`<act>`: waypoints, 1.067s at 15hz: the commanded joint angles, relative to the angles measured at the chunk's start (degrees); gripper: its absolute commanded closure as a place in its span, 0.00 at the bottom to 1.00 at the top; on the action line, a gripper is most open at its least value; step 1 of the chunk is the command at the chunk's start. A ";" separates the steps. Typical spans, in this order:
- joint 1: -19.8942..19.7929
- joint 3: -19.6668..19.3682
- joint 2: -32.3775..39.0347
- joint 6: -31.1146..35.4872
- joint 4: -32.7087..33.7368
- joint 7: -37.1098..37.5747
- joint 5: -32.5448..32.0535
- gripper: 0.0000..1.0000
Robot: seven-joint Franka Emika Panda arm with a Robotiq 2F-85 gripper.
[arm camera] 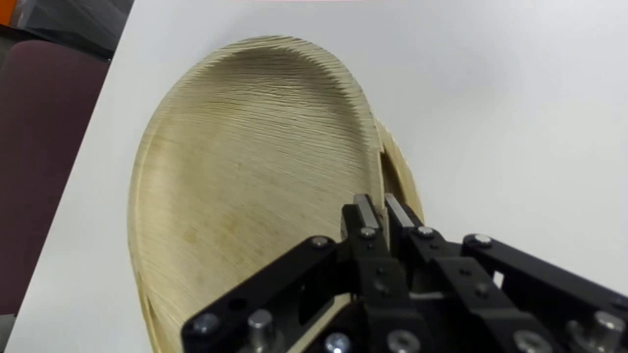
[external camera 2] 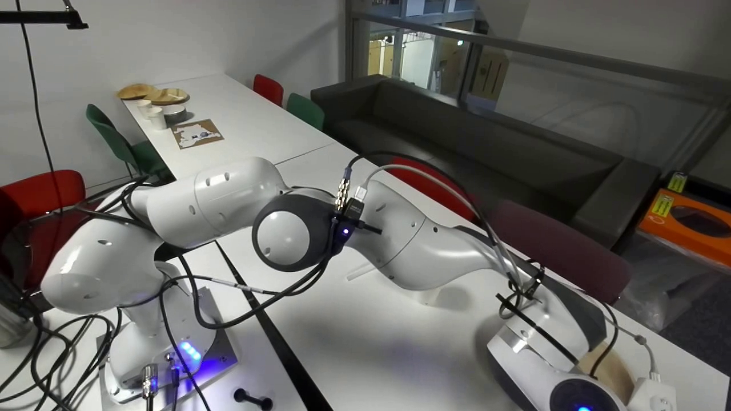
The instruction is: Stack up the brown plates on the right side and then move them to the left
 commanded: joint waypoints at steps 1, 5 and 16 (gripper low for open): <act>-0.60 -1.58 2.46 -1.66 3.88 -0.01 -0.38 0.60; -5.66 5.26 -3.55 -3.35 7.54 -8.03 -6.89 0.30; -15.95 17.02 -13.88 -19.06 15.59 -28.09 -25.13 0.00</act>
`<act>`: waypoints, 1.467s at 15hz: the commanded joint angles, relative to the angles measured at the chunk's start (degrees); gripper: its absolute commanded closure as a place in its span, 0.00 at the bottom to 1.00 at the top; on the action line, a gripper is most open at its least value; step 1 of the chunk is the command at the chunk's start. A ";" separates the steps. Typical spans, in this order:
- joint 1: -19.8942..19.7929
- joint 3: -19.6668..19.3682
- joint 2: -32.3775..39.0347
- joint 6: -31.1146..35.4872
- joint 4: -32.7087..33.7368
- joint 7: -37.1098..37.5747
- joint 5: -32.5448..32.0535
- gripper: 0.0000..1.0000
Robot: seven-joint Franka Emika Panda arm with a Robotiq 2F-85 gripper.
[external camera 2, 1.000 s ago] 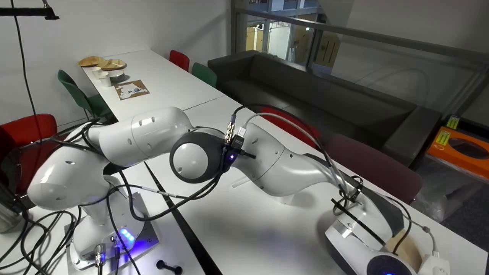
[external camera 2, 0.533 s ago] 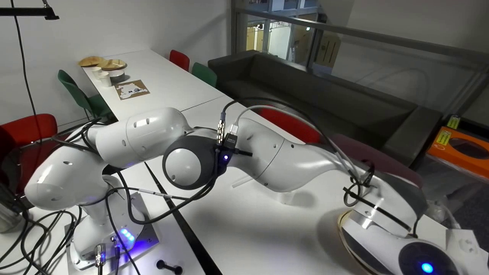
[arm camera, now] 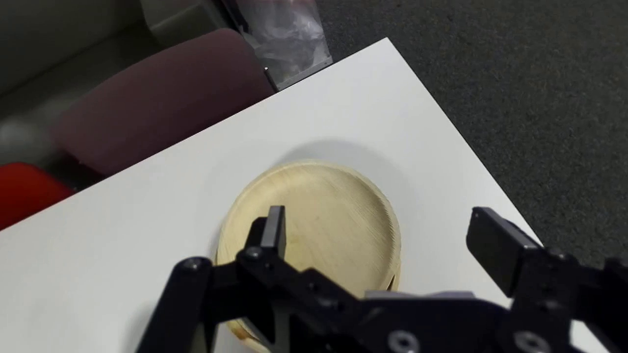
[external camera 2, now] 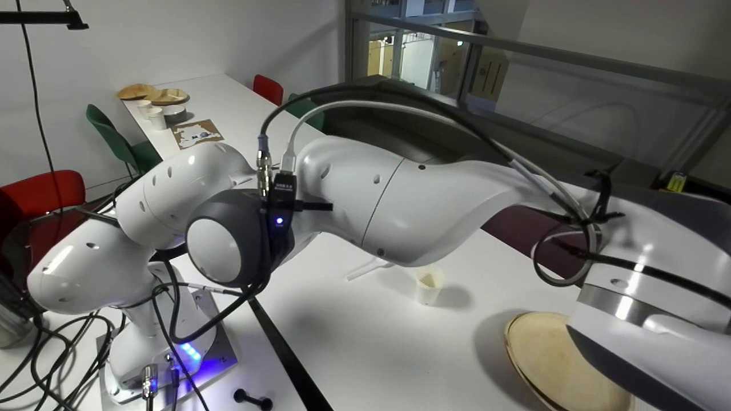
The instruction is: Stack up the brown plates on the right side and then move them to the left
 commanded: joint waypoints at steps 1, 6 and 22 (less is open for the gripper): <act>-1.91 6.25 0.92 -3.51 2.92 -4.56 -9.44 0.00; 0.90 8.12 5.26 0.05 5.21 -4.98 -26.46 0.00; 0.21 13.49 9.72 4.25 5.23 -18.09 -32.56 0.00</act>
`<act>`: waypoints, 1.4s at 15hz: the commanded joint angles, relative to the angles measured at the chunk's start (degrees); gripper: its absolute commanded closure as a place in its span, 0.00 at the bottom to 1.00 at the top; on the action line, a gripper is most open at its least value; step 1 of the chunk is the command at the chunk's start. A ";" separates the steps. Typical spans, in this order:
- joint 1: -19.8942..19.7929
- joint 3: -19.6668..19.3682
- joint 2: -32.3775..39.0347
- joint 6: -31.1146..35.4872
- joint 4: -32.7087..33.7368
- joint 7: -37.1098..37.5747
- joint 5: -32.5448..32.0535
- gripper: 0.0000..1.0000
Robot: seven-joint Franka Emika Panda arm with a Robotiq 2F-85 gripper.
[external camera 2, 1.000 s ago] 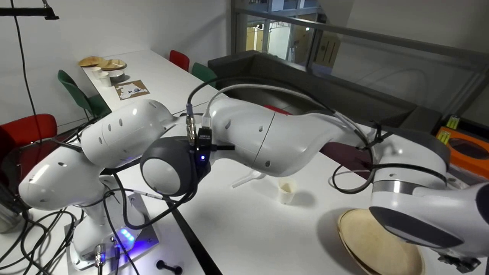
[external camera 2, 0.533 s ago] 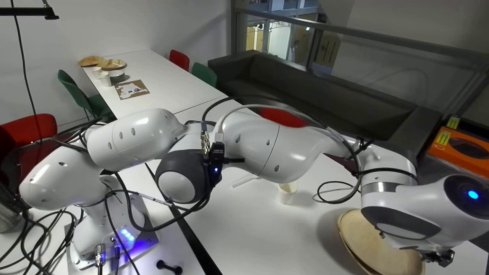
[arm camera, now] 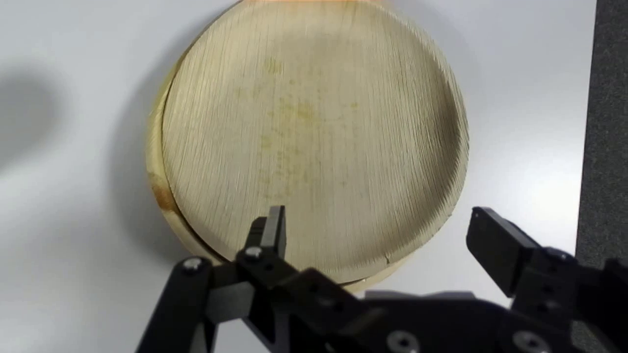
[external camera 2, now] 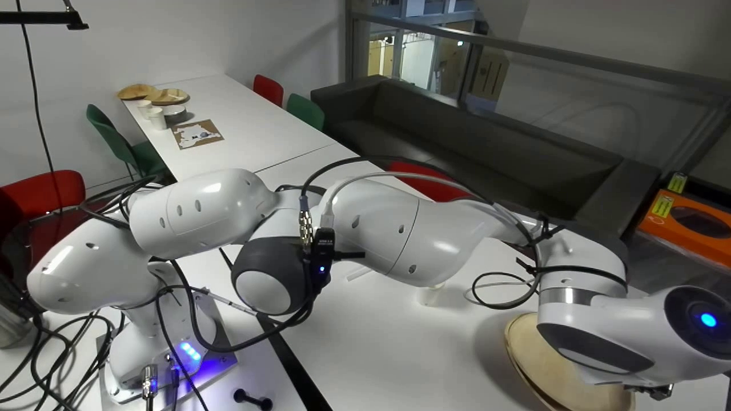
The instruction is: Stack up the brown plates on the right side and then move them to the left
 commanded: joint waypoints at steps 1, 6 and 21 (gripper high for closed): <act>1.63 -1.13 1.63 4.37 0.62 1.02 -1.21 0.00; 5.33 -1.67 10.94 7.78 3.91 7.81 -9.97 0.00; 6.71 -2.43 14.74 -8.70 4.32 -6.44 -23.08 0.00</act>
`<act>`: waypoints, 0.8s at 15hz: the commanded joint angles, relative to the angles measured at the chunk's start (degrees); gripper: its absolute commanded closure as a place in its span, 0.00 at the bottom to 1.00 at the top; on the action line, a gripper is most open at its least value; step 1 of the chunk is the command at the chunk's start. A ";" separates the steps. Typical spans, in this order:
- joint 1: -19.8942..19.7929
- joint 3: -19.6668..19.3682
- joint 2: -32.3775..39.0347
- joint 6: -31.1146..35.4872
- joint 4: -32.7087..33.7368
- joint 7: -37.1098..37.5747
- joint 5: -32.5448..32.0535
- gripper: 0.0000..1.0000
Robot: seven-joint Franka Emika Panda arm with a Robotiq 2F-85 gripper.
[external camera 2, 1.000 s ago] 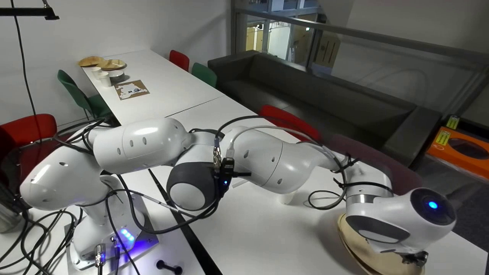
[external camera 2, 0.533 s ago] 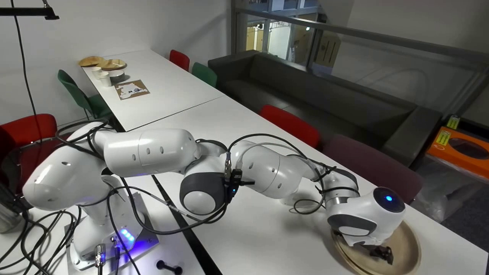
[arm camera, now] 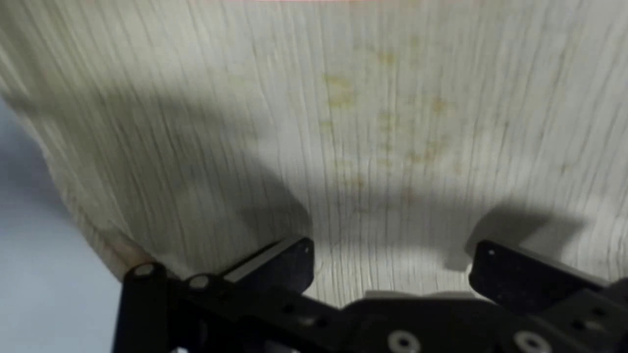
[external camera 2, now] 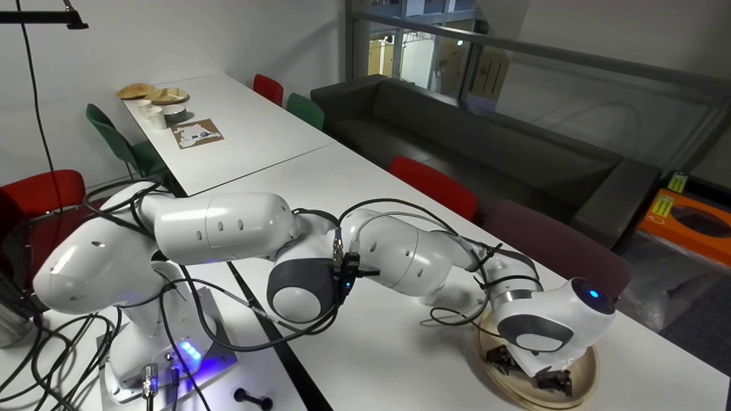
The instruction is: Stack up the brown plates on the right side and then move them to the left
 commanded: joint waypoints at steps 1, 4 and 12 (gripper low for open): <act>-0.18 -1.46 0.07 -3.21 -2.75 -7.45 -3.26 0.00; -0.08 -3.44 -0.33 -3.55 -4.12 -12.76 -6.35 0.00; 0.17 -9.38 -4.34 16.75 -15.70 -30.42 -15.28 0.00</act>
